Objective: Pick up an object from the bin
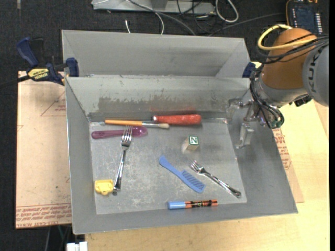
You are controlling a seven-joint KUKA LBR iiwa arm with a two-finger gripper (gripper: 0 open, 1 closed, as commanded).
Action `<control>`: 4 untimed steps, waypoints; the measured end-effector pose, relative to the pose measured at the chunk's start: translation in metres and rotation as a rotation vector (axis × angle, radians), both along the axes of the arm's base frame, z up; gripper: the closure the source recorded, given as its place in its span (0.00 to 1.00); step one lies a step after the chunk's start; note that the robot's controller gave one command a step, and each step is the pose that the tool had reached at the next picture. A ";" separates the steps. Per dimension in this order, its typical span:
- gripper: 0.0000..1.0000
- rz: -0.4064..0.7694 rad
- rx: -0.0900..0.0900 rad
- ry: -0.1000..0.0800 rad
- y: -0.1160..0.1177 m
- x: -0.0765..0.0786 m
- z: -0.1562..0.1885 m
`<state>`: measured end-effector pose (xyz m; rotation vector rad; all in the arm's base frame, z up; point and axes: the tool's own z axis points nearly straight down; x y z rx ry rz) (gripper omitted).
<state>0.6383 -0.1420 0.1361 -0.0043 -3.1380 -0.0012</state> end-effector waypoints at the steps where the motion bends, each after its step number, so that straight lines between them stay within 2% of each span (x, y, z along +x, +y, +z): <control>1: 0.00 0.003 -0.001 -0.007 0.001 0.001 0.005; 2: 0.00 -0.058 0.002 -0.004 0.094 -0.053 -0.066; 3: 0.00 0.106 -0.006 -0.021 0.107 -0.049 -0.006; 4: 0.00 -0.239 0.000 -0.003 0.062 -0.092 -0.037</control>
Offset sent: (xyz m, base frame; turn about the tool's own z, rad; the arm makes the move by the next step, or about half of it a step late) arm -0.0538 0.0926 -0.0661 0.0611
